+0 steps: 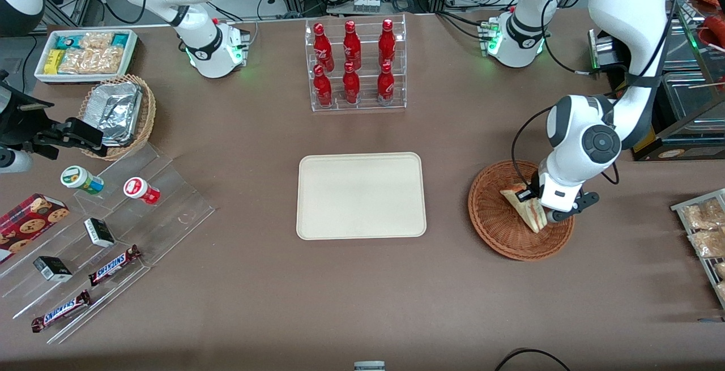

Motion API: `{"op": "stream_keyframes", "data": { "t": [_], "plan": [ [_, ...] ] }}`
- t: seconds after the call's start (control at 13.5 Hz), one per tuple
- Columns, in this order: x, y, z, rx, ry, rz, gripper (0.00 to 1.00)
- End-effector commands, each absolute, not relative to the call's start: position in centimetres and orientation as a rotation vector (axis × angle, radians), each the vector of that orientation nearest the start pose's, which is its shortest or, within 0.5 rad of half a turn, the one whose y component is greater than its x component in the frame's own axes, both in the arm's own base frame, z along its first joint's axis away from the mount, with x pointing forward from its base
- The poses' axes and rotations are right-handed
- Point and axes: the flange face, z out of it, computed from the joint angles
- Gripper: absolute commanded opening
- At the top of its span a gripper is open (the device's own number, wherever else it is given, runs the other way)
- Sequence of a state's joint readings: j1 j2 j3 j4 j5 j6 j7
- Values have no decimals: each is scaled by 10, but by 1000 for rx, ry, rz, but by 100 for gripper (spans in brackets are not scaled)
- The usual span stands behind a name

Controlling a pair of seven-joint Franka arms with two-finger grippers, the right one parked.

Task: Place sandwich from basket to tray
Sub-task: 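Lift the sandwich and carry it with the left gripper over the white tray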

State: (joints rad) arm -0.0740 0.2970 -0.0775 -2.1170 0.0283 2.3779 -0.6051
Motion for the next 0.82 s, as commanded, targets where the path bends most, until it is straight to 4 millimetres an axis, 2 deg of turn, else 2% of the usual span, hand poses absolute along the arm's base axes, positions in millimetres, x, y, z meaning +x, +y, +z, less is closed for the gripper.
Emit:
{"op": "stream_keyframes", "data": {
  "t": [0.0, 0.15, 0.37, 0.74],
  "plan": [
    [579, -89, 302, -3037, -642, 75, 0],
    [589, -96, 324, -3015, -539, 113, 0],
    [592, -126, 355, -3031, -274, 187, 0],
    [581, -197, 364, -3064, 109, 176, 0]
  ]
}}
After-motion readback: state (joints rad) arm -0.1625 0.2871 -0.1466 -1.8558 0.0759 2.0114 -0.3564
